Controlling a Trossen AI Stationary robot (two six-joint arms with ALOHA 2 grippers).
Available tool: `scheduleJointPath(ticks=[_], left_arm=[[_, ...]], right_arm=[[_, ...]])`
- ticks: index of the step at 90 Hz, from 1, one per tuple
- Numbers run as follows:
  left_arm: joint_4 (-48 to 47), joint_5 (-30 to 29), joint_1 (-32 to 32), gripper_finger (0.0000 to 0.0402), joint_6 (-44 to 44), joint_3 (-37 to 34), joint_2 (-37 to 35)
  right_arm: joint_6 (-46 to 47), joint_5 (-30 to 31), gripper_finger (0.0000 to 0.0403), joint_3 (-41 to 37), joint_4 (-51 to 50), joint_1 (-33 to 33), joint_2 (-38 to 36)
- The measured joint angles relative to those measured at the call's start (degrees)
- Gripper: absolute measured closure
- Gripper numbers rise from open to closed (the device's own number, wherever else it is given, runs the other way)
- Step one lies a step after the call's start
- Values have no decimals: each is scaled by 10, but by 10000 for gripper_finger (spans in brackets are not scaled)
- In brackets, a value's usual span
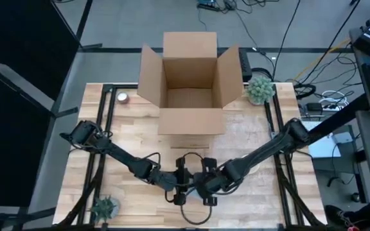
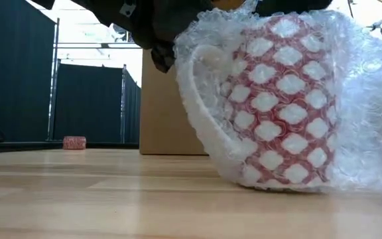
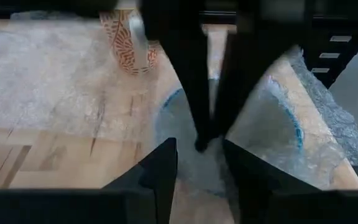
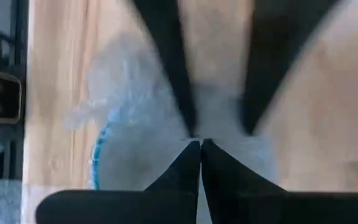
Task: Wrap mug
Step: Wrap the red cup with the left transparent bubble wrap
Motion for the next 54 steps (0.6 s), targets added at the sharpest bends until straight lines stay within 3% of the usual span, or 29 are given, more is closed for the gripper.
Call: scheduleJointPath(ticks=[24, 54], left_arm=[[3, 7, -1, 295, -1, 1, 0], [-3, -1, 0, 295, 0, 0, 0]], right_arm=[[-6, -2, 403, 6, 8, 0, 57], [-14, -27, 403, 26, -28, 3, -69]])
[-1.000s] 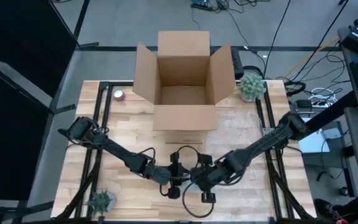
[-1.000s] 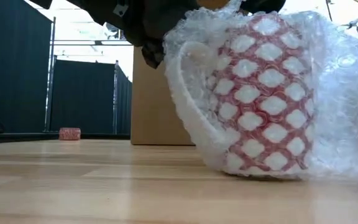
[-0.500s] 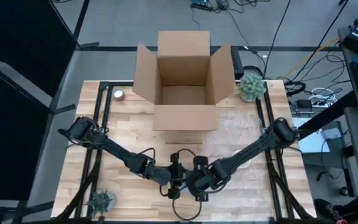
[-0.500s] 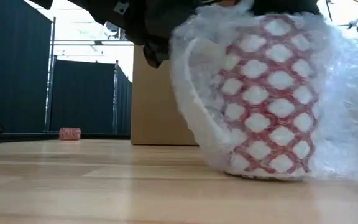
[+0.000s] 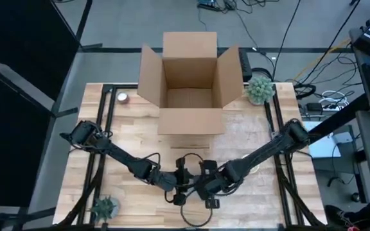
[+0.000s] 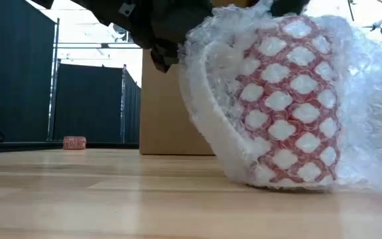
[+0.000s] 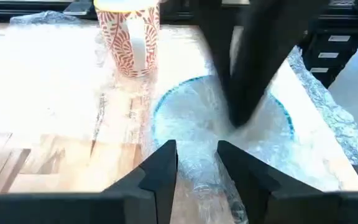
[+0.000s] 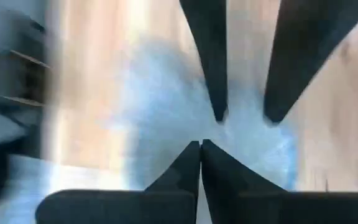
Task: Wrap mug
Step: Wrap the red cup with the left transparent bubble wrap, then put the wrapped red cup into the cardboard box
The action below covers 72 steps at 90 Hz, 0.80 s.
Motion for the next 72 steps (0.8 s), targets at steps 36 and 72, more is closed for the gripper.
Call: scheduleJointPath(ticks=[36, 72], left_arm=[[1, 0, 0, 295, 0, 0, 0], [2, 0, 0, 295, 0, 0, 0]], right_arm=[[11, -5, 371, 0, 4, 38, -33], [-21, 5, 226, 0, 10, 42, 48]])
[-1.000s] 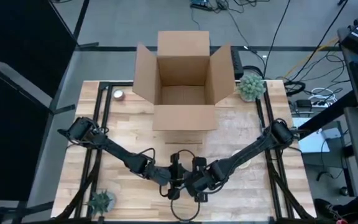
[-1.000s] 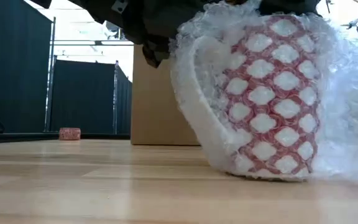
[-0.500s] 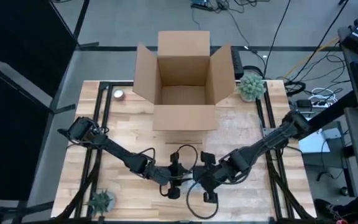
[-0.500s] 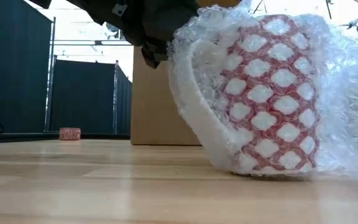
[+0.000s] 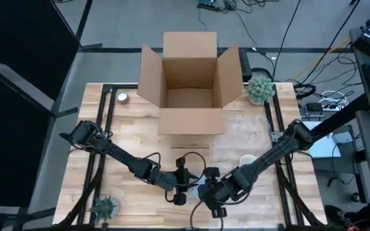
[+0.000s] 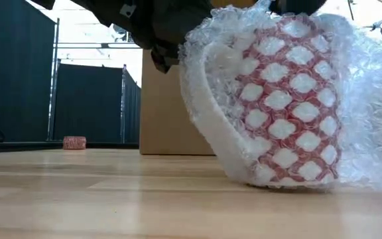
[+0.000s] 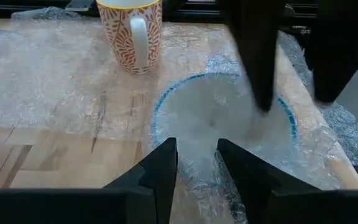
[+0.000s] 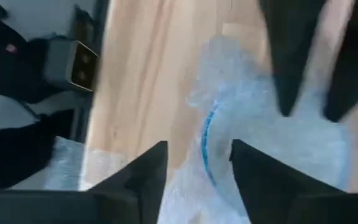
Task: Wrap mug
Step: Put the wrapped red cup into the cardboard box
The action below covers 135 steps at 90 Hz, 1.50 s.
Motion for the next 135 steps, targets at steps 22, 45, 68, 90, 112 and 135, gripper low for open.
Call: scheduleJointPath(ticks=[22, 45, 68, 90, 112, 135], left_arm=[[5, 9, 0, 295, 0, 1, 0], [-1, 4, 0, 295, -1, 0, -4], [-42, 4, -21, 295, -2, -3, -54], [-126, -3, -61, 295, -4, -2, -159], [-223, -4, -112, 295, -5, -1, -280], [-298, -5, -140, 295, -4, -1, -392]], right_arm=[[-7, -5, 230, 2, 8, -1, 63], [-24, -7, 341, 3, 14, -2, 83], [-18, -10, 382, 0, 15, 6, 68], [-21, -12, 391, 53, -12, 25, 34], [-44, -11, 394, 191, -60, 35, 17], [-122, 39, 395, 384, -118, 43, 16]])
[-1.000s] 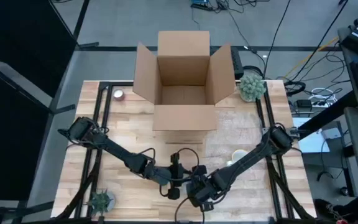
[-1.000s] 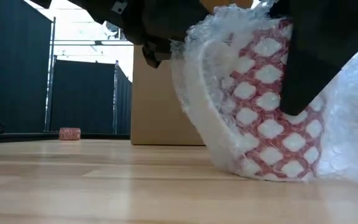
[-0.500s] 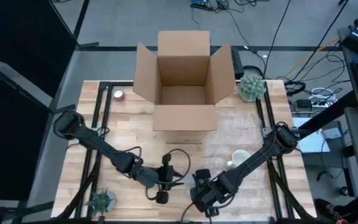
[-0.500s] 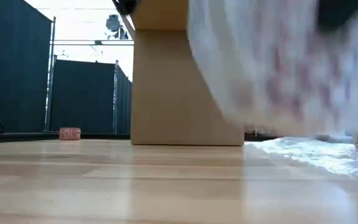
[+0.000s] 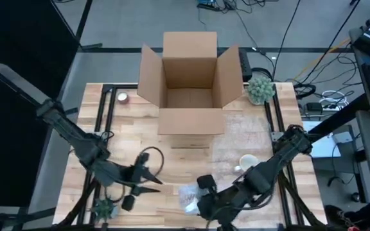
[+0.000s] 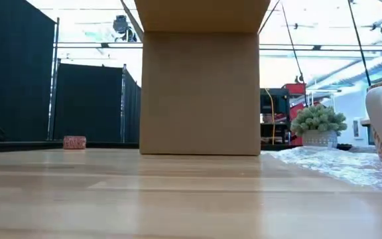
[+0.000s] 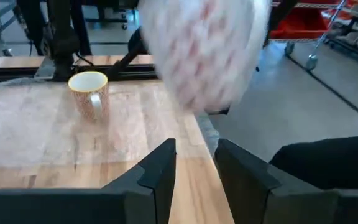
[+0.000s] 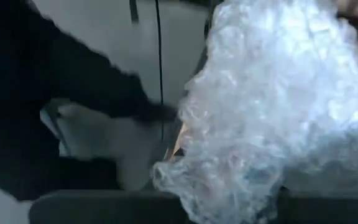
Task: Wrap mug
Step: Put the wrapped red cup into the cardboard box
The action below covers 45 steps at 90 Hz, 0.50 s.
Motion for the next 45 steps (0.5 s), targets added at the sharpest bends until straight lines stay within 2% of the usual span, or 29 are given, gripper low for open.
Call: scheduleJointPath(ticks=[12, 21, 33, 38, 45], left_arm=[[-54, 0, 1, 295, 5, 0, -49], [-79, -8, 11, 295, 5, 0, -72], [-85, -12, 23, 295, 19, 0, -77], [-84, -12, 27, 295, 23, 0, -77], [-86, -12, 31, 295, 32, 0, -76]], right_arm=[[-79, 82, 395, 80, -39, -21, 0], [-158, 164, 395, 65, -6, -60, -27], [-238, 252, 395, 66, 13, -153, -45], [-265, 268, 395, 66, 32, -201, -44], [-278, 253, 395, 64, 38, -275, -37]])
